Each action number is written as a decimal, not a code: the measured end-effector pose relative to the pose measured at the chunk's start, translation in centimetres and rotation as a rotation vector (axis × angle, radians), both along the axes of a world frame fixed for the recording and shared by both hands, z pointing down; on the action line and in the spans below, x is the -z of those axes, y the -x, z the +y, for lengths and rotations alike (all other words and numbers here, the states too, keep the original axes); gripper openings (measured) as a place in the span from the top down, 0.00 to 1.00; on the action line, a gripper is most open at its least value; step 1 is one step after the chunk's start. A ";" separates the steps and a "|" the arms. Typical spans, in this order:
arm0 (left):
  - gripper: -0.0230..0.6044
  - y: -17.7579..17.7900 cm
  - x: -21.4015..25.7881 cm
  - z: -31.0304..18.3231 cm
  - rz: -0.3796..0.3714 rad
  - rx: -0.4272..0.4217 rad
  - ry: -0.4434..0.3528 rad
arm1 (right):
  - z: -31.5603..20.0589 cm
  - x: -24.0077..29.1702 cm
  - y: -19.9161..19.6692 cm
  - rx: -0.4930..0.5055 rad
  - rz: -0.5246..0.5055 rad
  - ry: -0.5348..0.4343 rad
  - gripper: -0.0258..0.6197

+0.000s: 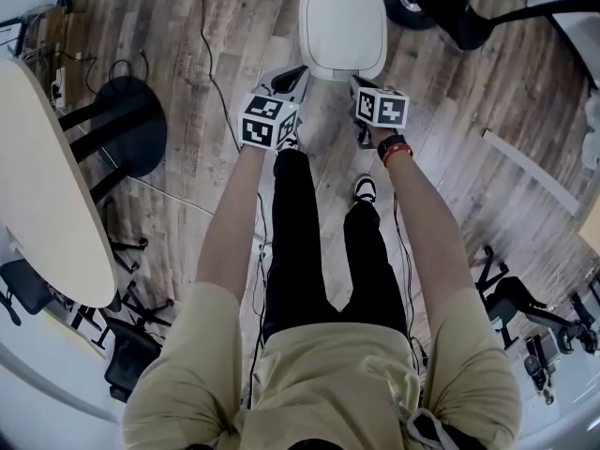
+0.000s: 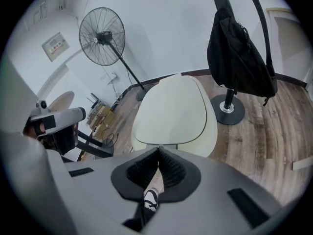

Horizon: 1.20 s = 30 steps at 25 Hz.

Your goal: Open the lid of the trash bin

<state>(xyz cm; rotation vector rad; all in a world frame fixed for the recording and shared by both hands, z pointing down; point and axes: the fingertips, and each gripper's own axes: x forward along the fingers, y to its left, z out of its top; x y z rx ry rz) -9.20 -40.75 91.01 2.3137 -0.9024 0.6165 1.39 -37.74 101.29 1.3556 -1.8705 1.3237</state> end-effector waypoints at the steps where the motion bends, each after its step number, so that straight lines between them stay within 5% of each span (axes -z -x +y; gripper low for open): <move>1: 0.93 0.0 -0.3 0.0 0.002 -0.002 0.001 | -0.1 -0.4 -0.1 -0.002 0.005 0.002 0.94; 30: 0.93 0.9 -4.0 0.6 0.013 0.027 0.010 | 0.6 -3.8 1.2 0.139 0.084 -0.037 0.94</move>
